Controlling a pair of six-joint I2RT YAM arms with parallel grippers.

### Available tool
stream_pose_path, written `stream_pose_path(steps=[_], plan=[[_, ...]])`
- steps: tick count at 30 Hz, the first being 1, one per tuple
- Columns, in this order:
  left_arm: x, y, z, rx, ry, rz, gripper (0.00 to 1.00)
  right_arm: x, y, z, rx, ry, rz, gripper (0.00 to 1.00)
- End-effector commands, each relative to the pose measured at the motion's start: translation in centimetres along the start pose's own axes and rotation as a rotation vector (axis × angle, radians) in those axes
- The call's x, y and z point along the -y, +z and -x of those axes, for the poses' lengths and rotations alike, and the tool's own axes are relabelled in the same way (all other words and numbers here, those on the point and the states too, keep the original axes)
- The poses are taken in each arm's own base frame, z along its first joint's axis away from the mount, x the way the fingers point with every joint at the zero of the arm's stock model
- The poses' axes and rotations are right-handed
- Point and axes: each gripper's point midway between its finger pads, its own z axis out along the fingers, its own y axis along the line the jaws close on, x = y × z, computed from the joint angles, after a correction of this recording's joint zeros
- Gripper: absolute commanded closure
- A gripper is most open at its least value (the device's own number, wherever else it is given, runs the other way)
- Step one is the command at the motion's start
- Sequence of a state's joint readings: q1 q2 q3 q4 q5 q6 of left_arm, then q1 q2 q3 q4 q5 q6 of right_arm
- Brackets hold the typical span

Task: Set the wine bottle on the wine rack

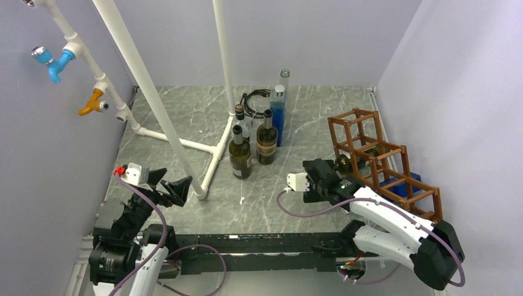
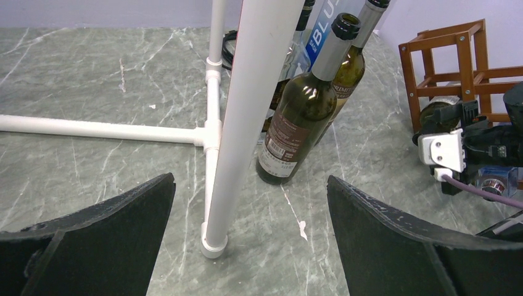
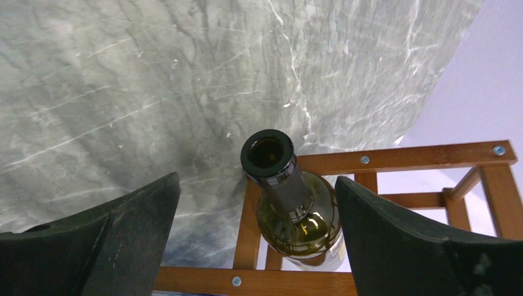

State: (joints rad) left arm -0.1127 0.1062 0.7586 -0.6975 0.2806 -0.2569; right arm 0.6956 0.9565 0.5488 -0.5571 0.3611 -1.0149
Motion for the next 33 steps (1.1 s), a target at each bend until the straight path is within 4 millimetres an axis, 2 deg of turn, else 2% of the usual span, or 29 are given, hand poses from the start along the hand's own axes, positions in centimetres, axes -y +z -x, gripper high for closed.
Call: stream_pose_path(steps=[1,5,8,11,13,15,18,19,21,23,29,33], plan=[[0.0,0.0,0.9,0.038,-0.003,0.005,0.01,-0.3,-0.9,1.2,0.054,-0.011,0.001,0.00],[-0.2,0.3,0.7,0.021,-0.007,0.012,0.01,-0.1,-1.8,3.2,0.135,-0.009,0.005,0.00],[-0.3,0.5,0.7,0.015,-0.010,0.021,0.01,1.5,-2.7,5.0,0.211,0.057,-0.053,0.00],[-0.4,0.4,0.7,0.015,-0.012,0.026,0.01,4.5,-4.0,7.1,0.301,0.233,-0.129,0.00],[-0.4,0.3,0.9,0.027,-0.003,0.026,0.01,7.7,-5.3,8.2,0.361,0.437,-0.239,0.00],[-0.6,0.4,0.9,0.028,-0.004,0.038,0.01,10.9,-6.9,8.5,0.392,0.669,-0.343,0.00],[-0.8,0.6,0.8,0.016,-0.007,0.045,0.03,14.7,-9.1,7.3,0.365,0.956,-0.477,0.00],[-0.8,0.6,0.8,0.016,-0.008,0.047,0.03,15.8,-9.9,6.3,0.334,1.032,-0.531,0.00],[-1.0,0.6,0.8,0.018,-0.012,0.056,0.03,17.3,-11.2,5.1,0.301,1.173,-0.584,0.00],[-1.0,0.5,0.9,0.023,-0.010,0.058,0.02,18.1,-11.6,3.9,0.271,1.265,-0.608,0.00],[-1.1,1.1,0.5,-0.005,-0.019,0.057,0.02,19.2,-9.8,-1.0,0.139,1.435,-0.614,0.00],[-1.3,1.0,0.5,-0.003,-0.024,0.068,0.02,18.4,-8.5,-3.8,0.060,1.529,-0.609,0.00]])
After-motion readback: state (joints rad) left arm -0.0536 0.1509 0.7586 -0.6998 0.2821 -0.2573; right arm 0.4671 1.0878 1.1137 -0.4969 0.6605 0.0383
